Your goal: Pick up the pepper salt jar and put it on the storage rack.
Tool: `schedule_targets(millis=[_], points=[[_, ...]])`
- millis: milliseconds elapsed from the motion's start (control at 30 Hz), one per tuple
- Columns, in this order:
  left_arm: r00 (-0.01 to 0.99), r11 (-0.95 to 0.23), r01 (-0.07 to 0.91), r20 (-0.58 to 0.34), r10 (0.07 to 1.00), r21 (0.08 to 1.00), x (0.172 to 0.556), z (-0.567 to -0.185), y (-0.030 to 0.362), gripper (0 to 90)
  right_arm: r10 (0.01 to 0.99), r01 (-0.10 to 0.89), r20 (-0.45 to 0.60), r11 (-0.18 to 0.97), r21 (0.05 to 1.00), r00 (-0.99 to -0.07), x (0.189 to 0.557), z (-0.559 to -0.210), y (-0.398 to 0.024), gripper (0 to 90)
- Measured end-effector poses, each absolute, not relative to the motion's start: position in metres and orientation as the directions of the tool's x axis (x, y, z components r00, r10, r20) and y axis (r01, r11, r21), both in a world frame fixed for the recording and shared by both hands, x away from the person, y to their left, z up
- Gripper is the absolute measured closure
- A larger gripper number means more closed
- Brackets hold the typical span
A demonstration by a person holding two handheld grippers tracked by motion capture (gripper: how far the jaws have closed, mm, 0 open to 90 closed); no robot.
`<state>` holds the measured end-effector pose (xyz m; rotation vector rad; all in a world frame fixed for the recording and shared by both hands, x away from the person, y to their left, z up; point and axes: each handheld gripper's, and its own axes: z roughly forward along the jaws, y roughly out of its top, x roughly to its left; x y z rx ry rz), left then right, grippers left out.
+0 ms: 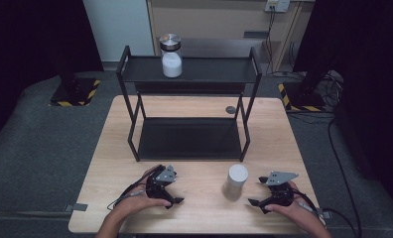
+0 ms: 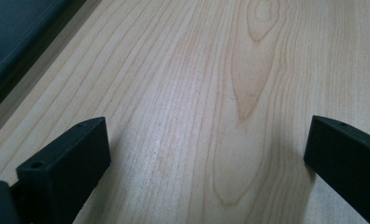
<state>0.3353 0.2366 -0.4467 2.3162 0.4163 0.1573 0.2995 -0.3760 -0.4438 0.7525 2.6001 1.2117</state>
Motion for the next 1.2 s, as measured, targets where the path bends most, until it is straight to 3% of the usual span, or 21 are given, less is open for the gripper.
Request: schedule_targets(millis=[600, 1200], points=[[0.936, -0.654, 0.255, -0.011, 0.353, 0.712, 0.332, -0.447, 0.238, 0.0, 0.436, 0.303, 0.095, 0.437, 0.847, -0.895, 0.293, -0.416, -0.382, 9.1], [0.934, -0.649, 0.260, -0.015, 0.358, 0.715, 0.330, -0.447, 0.240, 0.0, 0.404, 0.270, 0.089, 0.418, 0.868, -0.911, 0.301, -0.398, -0.361, 11.6]])
